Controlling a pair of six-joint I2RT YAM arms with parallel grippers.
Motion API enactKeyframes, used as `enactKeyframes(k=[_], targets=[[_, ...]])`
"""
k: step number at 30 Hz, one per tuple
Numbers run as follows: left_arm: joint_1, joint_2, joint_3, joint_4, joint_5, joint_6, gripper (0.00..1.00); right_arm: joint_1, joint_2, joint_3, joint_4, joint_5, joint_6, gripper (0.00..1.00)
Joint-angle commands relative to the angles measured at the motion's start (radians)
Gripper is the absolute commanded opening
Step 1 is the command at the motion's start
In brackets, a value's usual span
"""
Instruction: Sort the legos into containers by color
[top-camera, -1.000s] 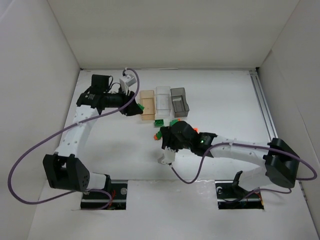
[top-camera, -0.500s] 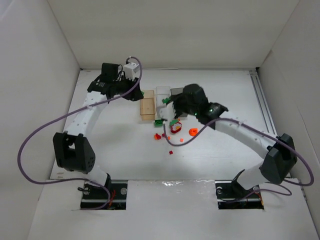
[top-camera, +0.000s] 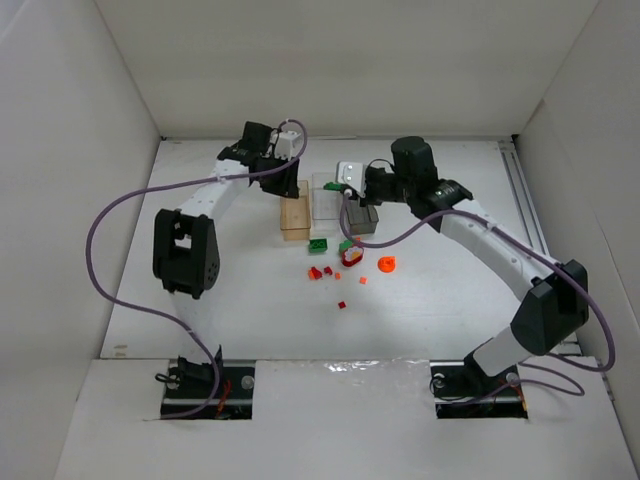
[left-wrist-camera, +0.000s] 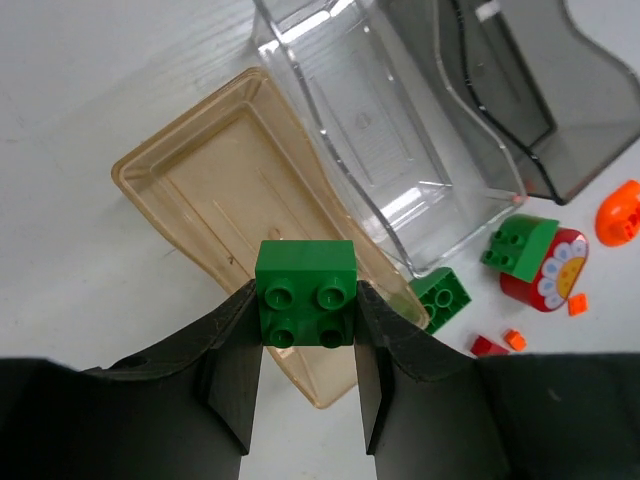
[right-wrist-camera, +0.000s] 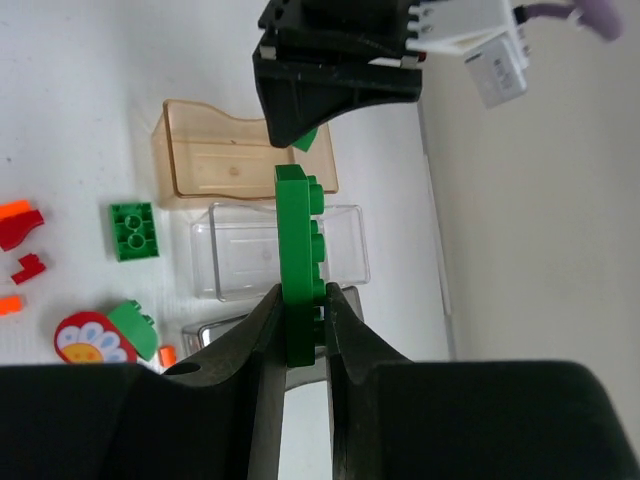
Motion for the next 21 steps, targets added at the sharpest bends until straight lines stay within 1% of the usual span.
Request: enactKeyframes(k=[1,3,7,8,11,12,13,14,15,16,18,19,21], targets=[[0.004,0.044,0.075,-0.017,-0.054,-0.024,0.15,-0.010,0.011,0.057,0.007,-0.062,0.068,0.00],[0.004,0.075,0.095,-0.029,-0.055,-0.033,0.21,-0.019,0.022,0.069,0.020,-0.053,0.094,0.00],[0.004,0.086,0.104,-0.006,-0.055,-0.033,0.49,-0.028,0.060,0.090,0.040,-0.053,0.135,0.00],[0.004,0.086,0.104,0.007,-0.055,-0.033,0.62,-0.028,0.070,0.102,0.050,-0.053,0.146,0.00],[0.019,0.044,0.113,0.035,-0.006,-0.033,0.66,-0.028,0.106,0.124,0.063,-0.029,0.146,0.00],[0.043,-0.009,0.100,0.076,0.046,-0.062,0.66,-0.028,0.117,0.124,0.084,-0.007,0.146,0.00],[0.062,-0.046,0.087,0.110,0.072,-0.083,0.69,-0.028,0.128,0.135,0.084,-0.007,0.146,0.00],[0.079,-0.084,0.087,0.136,0.088,-0.106,0.70,-0.019,0.155,0.147,0.095,-0.007,0.136,0.00],[0.117,-0.164,0.075,0.183,0.088,-0.131,0.74,-0.019,0.177,0.162,0.095,0.011,0.120,0.00],[0.137,-0.201,0.060,0.201,0.088,-0.168,0.74,-0.007,0.200,0.211,0.080,0.034,0.111,0.00],[0.185,-0.267,0.035,0.210,0.067,-0.198,0.78,0.016,0.267,0.254,0.067,0.054,0.059,0.00],[0.236,-0.320,0.023,0.210,0.054,-0.209,0.78,0.034,0.290,0.276,0.067,0.083,0.047,0.00],[0.287,-0.371,-0.011,0.196,0.054,-0.219,0.78,0.045,0.373,0.354,0.041,0.083,0.036,0.00]])
